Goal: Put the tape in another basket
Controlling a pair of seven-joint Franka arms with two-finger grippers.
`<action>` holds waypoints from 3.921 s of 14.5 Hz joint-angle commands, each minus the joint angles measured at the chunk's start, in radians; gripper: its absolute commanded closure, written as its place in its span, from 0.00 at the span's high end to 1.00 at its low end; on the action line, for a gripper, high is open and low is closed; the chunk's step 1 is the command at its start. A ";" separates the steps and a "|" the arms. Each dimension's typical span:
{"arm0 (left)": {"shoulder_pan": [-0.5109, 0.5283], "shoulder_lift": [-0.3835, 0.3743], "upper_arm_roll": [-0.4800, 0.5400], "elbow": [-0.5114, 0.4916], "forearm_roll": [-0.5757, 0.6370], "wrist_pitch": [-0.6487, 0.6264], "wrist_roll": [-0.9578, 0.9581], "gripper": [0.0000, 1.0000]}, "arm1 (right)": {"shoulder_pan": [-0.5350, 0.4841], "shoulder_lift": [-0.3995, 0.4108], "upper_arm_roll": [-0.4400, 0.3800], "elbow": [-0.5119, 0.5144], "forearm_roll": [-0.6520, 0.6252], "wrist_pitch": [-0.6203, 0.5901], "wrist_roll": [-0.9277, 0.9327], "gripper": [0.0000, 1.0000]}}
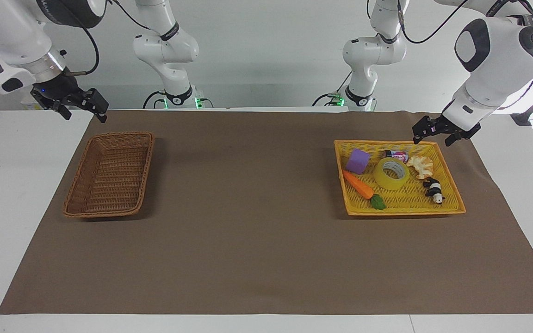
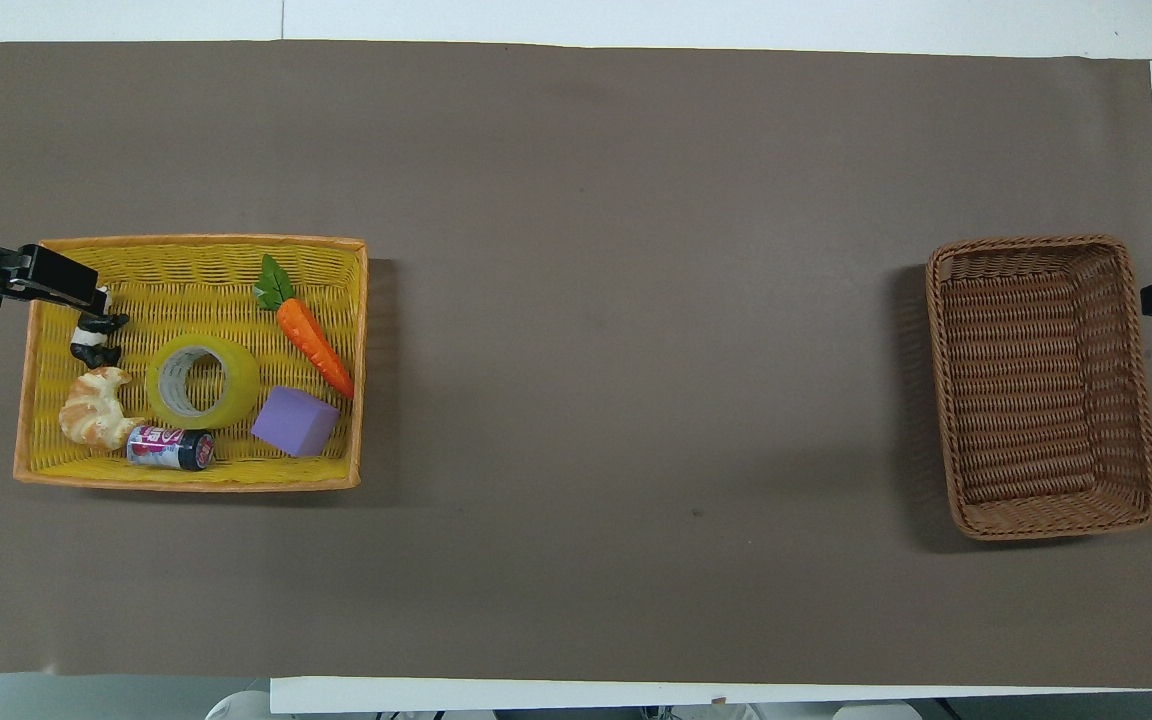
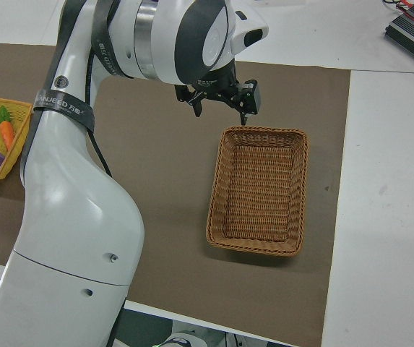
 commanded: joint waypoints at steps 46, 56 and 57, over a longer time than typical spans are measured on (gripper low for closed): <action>0.057 0.036 0.000 -0.674 -0.007 0.751 -0.047 0.00 | -0.012 -0.014 0.010 -0.016 0.005 -0.001 -0.009 0.99; -0.117 0.042 -0.006 -0.272 -0.252 0.358 -0.246 0.00 | -0.012 -0.014 0.010 -0.016 0.005 -0.001 -0.009 0.99; -0.163 0.042 -0.004 -0.273 -0.269 0.372 -0.301 0.00 | -0.012 -0.014 0.010 -0.016 0.005 -0.001 -0.009 0.99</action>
